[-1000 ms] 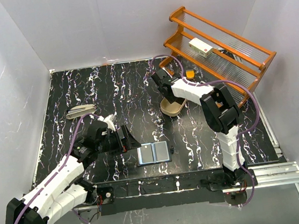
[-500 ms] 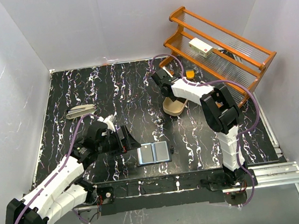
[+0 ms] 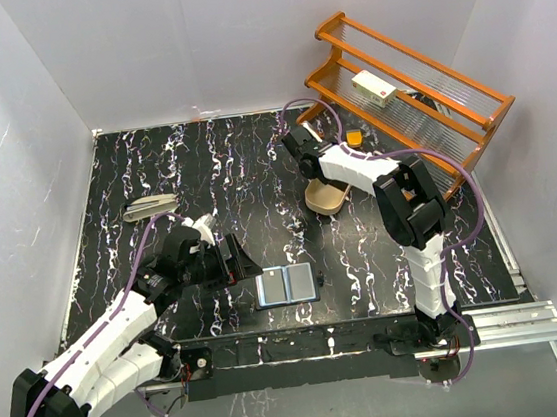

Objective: Put the credit cards into the card holder
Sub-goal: Pick up the credit card from the storage box.

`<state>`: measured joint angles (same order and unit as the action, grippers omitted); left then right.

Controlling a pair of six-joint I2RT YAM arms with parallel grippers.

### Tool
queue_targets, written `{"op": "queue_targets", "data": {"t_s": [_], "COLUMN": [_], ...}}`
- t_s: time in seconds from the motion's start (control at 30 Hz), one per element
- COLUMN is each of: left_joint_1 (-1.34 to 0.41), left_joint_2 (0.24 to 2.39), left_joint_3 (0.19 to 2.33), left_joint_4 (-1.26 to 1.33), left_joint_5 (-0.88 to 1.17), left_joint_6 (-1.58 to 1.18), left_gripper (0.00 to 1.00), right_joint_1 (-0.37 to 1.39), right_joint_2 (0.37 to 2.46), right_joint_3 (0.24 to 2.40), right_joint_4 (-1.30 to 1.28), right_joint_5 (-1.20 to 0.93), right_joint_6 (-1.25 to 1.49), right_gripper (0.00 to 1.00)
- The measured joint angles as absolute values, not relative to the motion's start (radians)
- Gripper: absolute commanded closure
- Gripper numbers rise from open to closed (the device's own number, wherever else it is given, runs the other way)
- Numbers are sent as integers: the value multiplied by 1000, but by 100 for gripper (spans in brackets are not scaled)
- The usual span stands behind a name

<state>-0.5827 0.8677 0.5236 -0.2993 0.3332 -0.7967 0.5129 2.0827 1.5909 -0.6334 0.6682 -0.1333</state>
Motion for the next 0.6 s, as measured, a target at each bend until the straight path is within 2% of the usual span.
{"op": "queue_targets", "data": {"t_s": [0.6], "left_joint_1": [-583], "left_joint_2": [868], "left_joint_3": [519], "left_joint_4": [-296], "left_joint_5": [334], "left_joint_6": [-808], "left_gripper": [2], "right_joint_1": [516], "right_joint_2": [2080], "right_joint_3": [1624], "right_joint_4": [-727], "right_joint_5": [621], "right_joint_6": [-98], "right_gripper": [98]}}
